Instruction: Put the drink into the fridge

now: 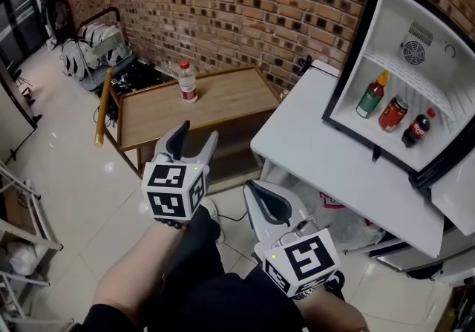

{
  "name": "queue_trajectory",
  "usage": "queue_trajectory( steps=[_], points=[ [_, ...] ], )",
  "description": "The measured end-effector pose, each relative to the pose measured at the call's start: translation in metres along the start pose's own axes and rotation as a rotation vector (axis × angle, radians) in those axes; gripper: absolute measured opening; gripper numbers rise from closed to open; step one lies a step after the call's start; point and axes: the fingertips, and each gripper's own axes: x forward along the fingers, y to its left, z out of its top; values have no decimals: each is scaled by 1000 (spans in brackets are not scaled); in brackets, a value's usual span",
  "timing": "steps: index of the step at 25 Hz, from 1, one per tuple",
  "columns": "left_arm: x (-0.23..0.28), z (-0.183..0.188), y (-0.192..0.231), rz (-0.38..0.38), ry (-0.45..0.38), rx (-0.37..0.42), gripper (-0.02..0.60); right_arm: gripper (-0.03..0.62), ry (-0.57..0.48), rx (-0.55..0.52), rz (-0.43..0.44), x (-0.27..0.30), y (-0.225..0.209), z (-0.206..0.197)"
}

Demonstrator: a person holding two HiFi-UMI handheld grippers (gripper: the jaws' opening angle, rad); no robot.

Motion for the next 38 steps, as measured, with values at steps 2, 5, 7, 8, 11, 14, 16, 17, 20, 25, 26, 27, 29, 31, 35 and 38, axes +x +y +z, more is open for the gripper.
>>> queue_trajectory(
  steps=[2, 5, 7, 8, 11, 14, 16, 17, 20, 25, 26, 27, 29, 31, 35, 38],
  points=[
    [11, -6, 17, 18, 16, -11, 258, 0, 13, 14, 15, 17, -6, -5],
    [32, -16, 41, 41, 40, -26, 258, 0, 37, 33, 30, 43, -17, -14],
    [48, -23, 57, 55, 56, -37, 258, 0, 52, 45, 35, 60, -26, -20],
    [56, -26, 64, 59, 65, -43, 258, 0, 57, 49, 36, 68, -31, -22],
    [83, -32, 83, 64, 90, -60, 258, 0, 65, 56, 37, 92, -47, -24],
    [108, -34, 101, 75, 108, -60, 258, 0, 77, 63, 47, 115, -58, -28],
    [124, -38, 112, 82, 126, -63, 258, 0, 87, 65, 59, 128, -62, -30],
    [131, -40, 118, 85, 135, -63, 258, 0, 90, 64, 65, 134, -65, -30],
    [156, -46, 135, 101, 162, -61, 267, 0, 93, 64, 82, 155, -75, -29],
    [192, -66, 159, 105, 222, -83, 329, 0, 106, 63, 114, 189, -86, -33],
    [198, -69, 164, 106, 231, -88, 344, 0, 111, 65, 119, 195, -88, -35],
    [203, -72, 170, 109, 237, -93, 350, 0, 115, 66, 123, 200, -90, -36],
    [212, -76, 180, 118, 244, -97, 351, 0, 122, 65, 133, 212, -92, -38],
    [220, -77, 188, 123, 250, -94, 351, 0, 128, 63, 143, 221, -94, -38],
    [235, -81, 199, 126, 262, -95, 351, 0, 135, 58, 151, 235, -101, -37],
    [246, -85, 204, 124, 272, -96, 354, 0, 139, 51, 154, 244, -104, -35]
  ],
)
